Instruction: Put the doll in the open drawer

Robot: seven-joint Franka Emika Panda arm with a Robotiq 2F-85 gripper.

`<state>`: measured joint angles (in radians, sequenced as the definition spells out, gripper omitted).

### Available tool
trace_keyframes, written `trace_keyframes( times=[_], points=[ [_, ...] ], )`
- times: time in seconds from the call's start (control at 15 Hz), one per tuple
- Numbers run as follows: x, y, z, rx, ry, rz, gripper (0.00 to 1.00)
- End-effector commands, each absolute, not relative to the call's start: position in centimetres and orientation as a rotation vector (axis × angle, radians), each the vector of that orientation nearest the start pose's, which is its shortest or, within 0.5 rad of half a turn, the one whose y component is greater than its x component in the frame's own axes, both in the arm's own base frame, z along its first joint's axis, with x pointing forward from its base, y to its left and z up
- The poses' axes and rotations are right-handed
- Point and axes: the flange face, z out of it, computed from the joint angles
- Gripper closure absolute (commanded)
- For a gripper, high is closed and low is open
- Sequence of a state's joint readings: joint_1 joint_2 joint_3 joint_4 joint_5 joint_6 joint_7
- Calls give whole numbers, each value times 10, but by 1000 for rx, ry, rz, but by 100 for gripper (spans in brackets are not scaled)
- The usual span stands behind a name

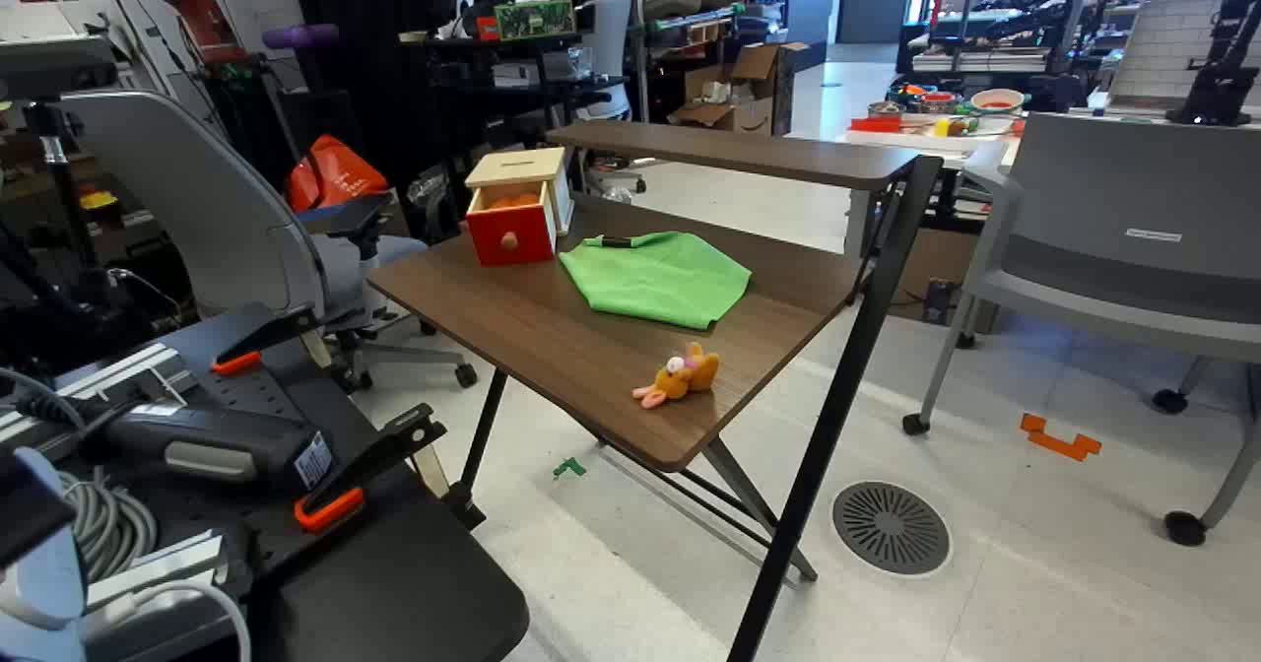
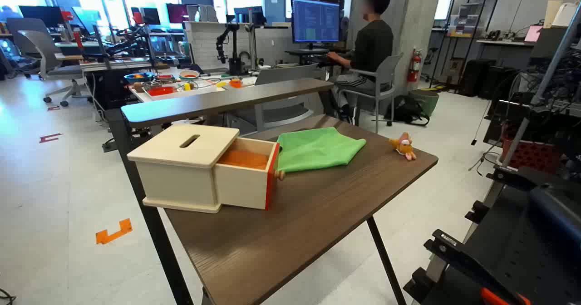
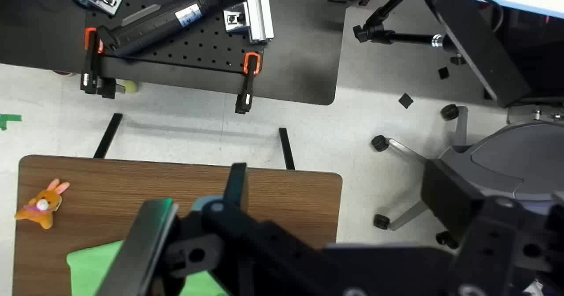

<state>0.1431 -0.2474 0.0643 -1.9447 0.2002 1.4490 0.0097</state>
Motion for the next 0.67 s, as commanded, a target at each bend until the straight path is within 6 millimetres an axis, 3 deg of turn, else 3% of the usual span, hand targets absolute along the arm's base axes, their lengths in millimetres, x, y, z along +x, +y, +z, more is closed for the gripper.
trace_keyframes(
  times=[0.0,0.33,0.6],
  points=[
    [439,119,570,-2945,-286,396,0],
    [458,101,544,-2998,-228,300,0],
    [481,70,496,-3064,-132,198,0]
  ],
)
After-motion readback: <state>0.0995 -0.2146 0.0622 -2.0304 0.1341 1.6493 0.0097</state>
